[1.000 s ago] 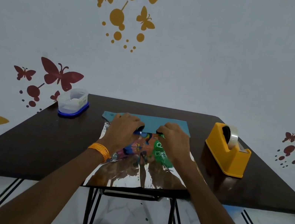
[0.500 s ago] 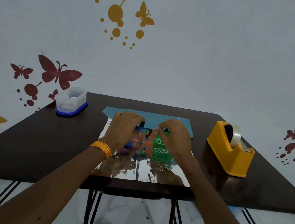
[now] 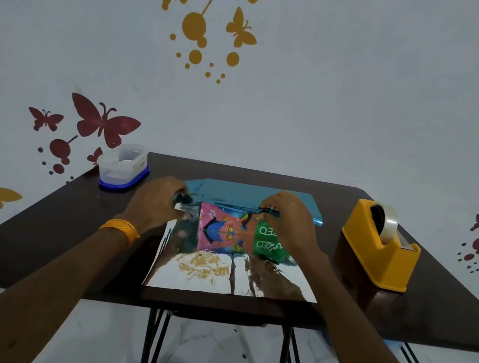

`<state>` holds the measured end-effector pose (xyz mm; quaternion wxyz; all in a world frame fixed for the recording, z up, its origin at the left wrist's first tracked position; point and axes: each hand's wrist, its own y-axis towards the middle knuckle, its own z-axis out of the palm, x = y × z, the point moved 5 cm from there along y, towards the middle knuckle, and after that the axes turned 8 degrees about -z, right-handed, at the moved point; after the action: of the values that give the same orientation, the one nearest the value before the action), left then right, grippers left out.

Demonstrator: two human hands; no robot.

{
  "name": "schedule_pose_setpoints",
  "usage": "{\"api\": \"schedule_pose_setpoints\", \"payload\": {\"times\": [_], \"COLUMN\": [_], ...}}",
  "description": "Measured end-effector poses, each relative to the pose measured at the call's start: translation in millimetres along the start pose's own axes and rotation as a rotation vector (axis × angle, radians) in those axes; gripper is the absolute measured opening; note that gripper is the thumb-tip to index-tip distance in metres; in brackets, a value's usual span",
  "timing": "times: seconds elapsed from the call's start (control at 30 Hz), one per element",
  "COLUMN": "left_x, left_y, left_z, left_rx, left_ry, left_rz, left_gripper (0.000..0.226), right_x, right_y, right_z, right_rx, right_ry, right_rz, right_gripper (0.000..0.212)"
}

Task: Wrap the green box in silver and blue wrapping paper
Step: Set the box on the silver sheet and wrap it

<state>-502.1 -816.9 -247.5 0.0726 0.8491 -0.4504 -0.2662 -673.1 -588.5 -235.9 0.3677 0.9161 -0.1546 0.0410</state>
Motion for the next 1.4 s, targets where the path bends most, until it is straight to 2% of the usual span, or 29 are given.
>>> {"api": "schedule_pose_setpoints", "payload": {"times": [0.1,0.17,0.23,0.3,0.33,0.37,0.4,0.5,0.57,0.73,0.83,0.9,1.0,1.07,1.13,1.23,1.3,1.4], "left_x": [16,20,14,2,-3,-9,-14,-25,-26,-7,2,-9,-44,-65,-79,-72,-58,-45], "left_y": [-2,-4,-4,-4,-5,-6,-5,-1,-3,-8,-8,-12,-20,-15,-4,5,5,1], "left_z": [-9,-14,-12,1,7,11,15,13,9,2,0,-5,-18,-19,-8,13,16,12], "left_rx": [-0.118,-0.26,-0.301,-0.185,-0.137,-0.118,-0.133,-0.283,-0.366,-0.429,-0.436,-0.523,-0.642,-0.546,-0.292,0.056,0.129,0.073], "left_ry": [0.083,0.046,0.055,0.068,0.08,0.101,0.119,0.164,0.146,0.13,0.071,-0.03,-0.102,-0.14,-0.073,0.017,0.039,0.096], "left_rz": [-0.052,-0.071,0.002,0.122,0.16,0.18,0.193,0.179,0.128,-0.022,-0.114,-0.058,0.115,0.235,0.318,0.262,0.248,0.309], "left_gripper": [0.01,0.009,0.038,0.082,0.096,0.098,0.09,0.039,0.022,0.019,0.03,0.027,0.027,0.03,0.041,0.06,0.071,0.072], "right_x": [0,0,0,0,0,0,1,0,0,1,2,3,4,5,6,4,1,2], "right_y": [1,1,2,2,2,2,2,1,1,0,0,0,-1,-1,-1,-1,-2,-2], "right_z": [1,1,1,1,2,2,2,3,3,3,3,3,2,1,0,-1,-2,-1], "right_rx": [0.019,0.019,0.015,0.013,0.013,0.013,0.01,0.003,0.004,-0.017,-0.016,-0.015,-0.02,-0.016,-0.006,0.002,-0.004,0.009], "right_ry": [0.003,-0.002,-0.007,-0.015,-0.019,-0.022,-0.025,-0.032,-0.038,-0.045,-0.038,-0.037,-0.036,-0.022,-0.026,-0.023,-0.004,0.022], "right_rz": [0.011,0.011,0.005,0.006,0.008,0.009,0.01,0.013,0.012,0.008,0.011,0.011,0.011,0.013,0.009,-0.005,-0.014,-0.037], "right_gripper": [0.018,0.018,0.018,0.018,0.017,0.018,0.018,0.018,0.018,0.018,0.018,0.018,0.019,0.02,0.021,0.022,0.023,0.026]}}
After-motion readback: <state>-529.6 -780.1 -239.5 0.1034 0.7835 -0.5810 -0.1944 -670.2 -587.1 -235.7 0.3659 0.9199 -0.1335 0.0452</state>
